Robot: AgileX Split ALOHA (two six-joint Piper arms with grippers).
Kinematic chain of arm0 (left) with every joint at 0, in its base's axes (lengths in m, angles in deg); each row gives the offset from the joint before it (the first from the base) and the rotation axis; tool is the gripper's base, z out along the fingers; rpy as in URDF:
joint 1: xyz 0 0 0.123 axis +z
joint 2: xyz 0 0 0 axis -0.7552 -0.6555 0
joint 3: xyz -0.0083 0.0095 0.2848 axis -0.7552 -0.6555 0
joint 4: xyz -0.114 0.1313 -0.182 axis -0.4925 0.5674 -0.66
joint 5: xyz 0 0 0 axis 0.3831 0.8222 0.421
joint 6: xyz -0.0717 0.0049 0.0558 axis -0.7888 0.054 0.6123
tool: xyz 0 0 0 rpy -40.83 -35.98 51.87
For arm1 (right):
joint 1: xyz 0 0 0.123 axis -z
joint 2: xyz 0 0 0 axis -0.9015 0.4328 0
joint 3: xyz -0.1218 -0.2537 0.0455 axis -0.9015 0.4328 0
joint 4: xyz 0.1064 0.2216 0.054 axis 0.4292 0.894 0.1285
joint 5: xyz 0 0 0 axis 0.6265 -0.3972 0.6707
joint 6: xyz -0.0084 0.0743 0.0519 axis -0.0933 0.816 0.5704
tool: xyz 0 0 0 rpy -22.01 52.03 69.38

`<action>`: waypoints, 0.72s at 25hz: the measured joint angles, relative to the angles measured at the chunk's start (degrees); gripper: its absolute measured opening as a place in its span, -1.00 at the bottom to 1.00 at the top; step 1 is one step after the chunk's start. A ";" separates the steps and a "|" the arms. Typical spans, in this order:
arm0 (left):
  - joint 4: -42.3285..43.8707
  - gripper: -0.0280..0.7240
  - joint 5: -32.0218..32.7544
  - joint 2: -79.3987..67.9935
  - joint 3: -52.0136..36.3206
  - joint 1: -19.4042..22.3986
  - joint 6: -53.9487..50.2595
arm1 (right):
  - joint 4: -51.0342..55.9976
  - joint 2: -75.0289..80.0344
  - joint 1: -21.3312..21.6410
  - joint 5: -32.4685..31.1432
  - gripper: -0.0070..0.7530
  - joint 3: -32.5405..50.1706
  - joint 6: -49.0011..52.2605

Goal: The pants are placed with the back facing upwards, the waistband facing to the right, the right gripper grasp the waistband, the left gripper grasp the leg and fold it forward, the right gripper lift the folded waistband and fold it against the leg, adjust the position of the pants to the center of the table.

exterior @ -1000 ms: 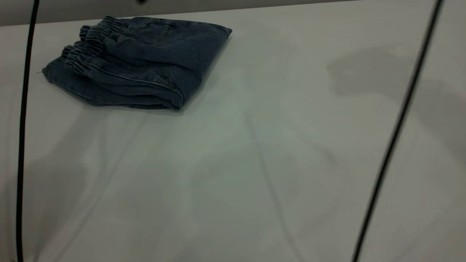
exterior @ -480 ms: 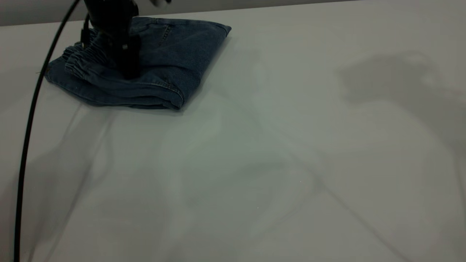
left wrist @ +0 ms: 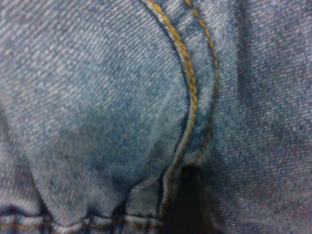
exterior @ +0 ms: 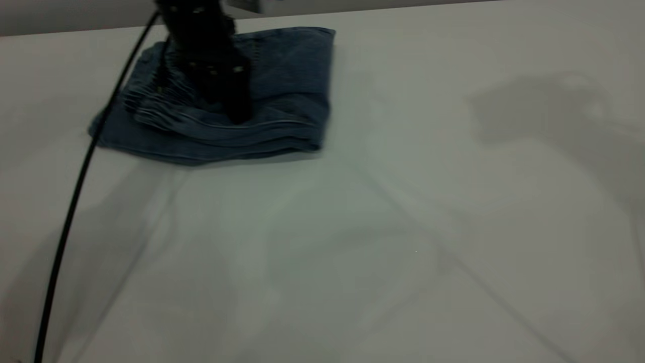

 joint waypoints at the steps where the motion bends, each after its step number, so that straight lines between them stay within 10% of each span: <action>1: 0.00 0.47 -0.05 0.00 0.00 -0.78 -1.87 | 0.08 0.00 0.00 0.00 0.52 0.00 0.00; 18: 6.91 0.40 0.07 0.97 1.43 -11.83 -12.98 | 0.01 0.00 0.00 0.04 0.52 0.00 0.00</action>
